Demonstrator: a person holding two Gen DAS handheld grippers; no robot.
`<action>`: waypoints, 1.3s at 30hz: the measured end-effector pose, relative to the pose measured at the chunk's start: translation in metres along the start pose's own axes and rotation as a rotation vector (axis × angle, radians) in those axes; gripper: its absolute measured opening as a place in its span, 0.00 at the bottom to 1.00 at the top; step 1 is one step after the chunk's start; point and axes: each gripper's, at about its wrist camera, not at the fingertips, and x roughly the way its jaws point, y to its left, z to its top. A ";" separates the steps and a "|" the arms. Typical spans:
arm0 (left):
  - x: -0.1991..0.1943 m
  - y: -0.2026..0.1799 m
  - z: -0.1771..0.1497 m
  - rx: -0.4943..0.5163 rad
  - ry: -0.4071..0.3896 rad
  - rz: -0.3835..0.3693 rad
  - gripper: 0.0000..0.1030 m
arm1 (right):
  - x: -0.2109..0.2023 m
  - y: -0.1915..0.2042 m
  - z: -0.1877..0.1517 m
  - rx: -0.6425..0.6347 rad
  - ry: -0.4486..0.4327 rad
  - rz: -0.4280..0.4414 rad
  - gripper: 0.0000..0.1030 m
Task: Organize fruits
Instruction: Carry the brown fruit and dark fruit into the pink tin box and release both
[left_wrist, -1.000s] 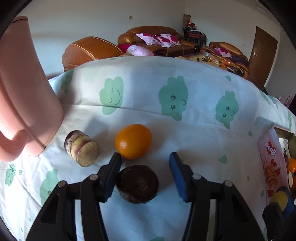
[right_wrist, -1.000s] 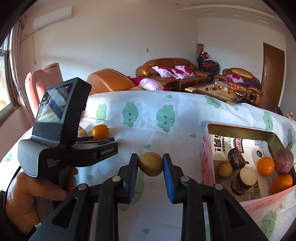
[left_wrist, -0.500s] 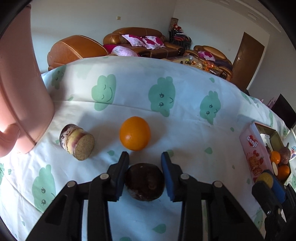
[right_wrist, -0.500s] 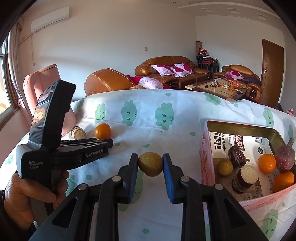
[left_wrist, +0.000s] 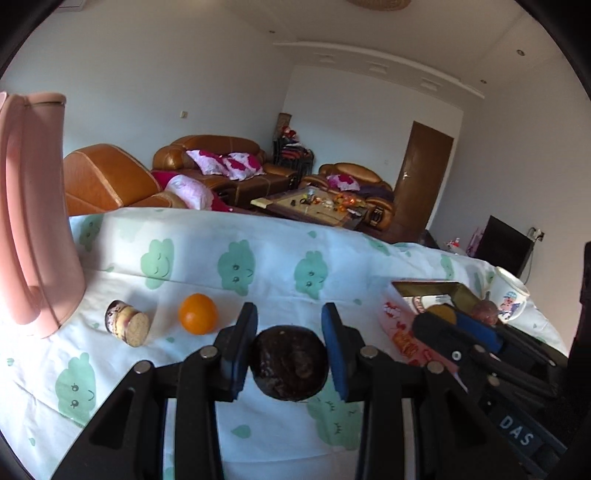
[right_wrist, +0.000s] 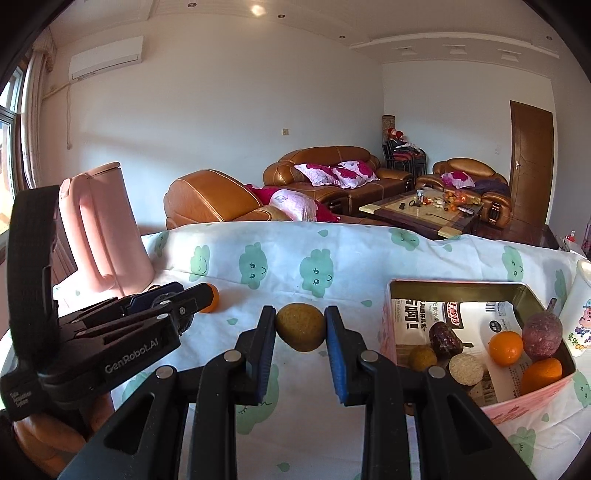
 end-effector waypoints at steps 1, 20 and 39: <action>-0.004 -0.004 0.000 0.013 -0.019 -0.007 0.36 | -0.003 -0.001 0.001 0.001 -0.012 0.000 0.28; 0.008 -0.085 -0.018 0.142 0.027 0.158 0.36 | -0.038 -0.067 -0.006 -0.040 -0.063 -0.112 0.28; 0.044 -0.168 -0.007 0.196 0.040 0.031 0.36 | -0.059 -0.171 0.007 0.061 -0.104 -0.274 0.28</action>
